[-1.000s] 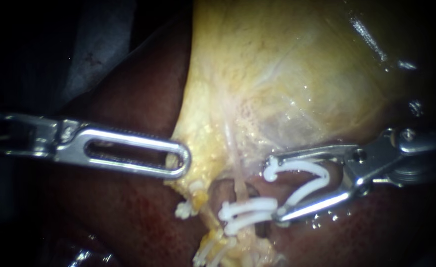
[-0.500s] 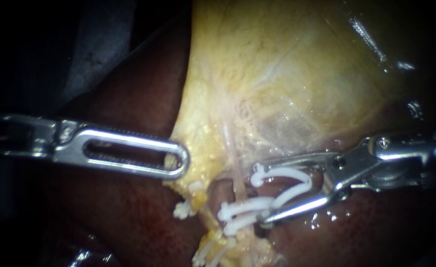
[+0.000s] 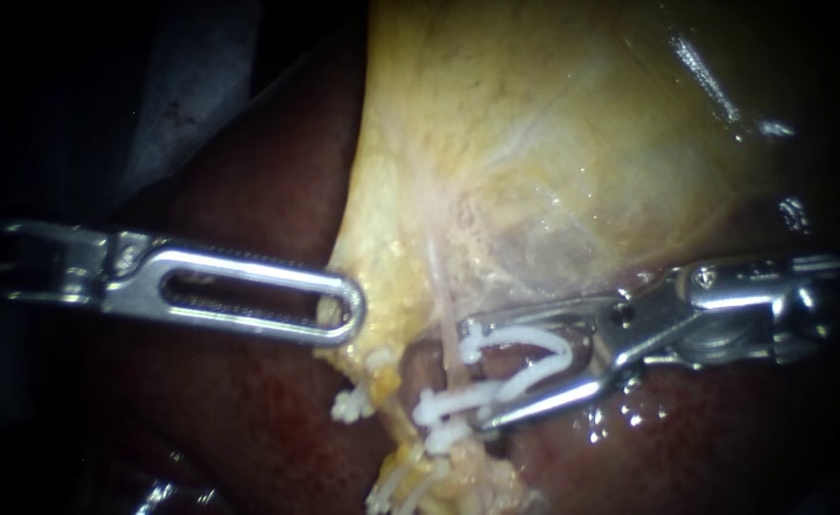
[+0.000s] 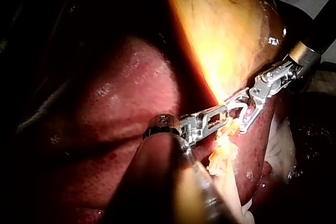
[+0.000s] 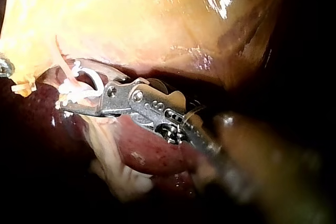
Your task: Clipping third clip right tube
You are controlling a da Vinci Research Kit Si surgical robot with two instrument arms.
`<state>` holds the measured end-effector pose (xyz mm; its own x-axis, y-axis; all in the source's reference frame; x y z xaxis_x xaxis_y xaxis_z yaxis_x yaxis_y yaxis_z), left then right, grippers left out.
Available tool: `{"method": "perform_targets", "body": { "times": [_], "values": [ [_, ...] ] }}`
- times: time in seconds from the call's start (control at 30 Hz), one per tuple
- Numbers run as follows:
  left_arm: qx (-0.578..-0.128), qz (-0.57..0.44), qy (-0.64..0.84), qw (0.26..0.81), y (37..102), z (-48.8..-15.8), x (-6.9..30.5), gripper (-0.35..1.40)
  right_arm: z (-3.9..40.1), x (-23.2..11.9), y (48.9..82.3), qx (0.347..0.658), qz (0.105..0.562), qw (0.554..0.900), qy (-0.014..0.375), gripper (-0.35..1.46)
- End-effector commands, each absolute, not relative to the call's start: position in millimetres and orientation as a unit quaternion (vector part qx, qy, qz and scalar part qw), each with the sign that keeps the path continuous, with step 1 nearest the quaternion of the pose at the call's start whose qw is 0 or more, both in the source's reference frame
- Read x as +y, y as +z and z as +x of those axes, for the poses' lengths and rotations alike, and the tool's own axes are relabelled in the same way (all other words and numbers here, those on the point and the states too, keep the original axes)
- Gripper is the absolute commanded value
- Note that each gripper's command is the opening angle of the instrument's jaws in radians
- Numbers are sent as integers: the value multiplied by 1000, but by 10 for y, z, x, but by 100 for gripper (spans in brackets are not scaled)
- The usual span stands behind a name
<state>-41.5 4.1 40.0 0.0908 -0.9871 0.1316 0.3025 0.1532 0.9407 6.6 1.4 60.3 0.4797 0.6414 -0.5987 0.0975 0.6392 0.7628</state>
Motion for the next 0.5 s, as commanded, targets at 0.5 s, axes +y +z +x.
{"method": "perform_targets", "body": {
  "times": [0.5],
  "values": [
    [-433,392,-519,624,401,-416,40,-35,90,21,617,480,392,764,178,53]
  ]
}}
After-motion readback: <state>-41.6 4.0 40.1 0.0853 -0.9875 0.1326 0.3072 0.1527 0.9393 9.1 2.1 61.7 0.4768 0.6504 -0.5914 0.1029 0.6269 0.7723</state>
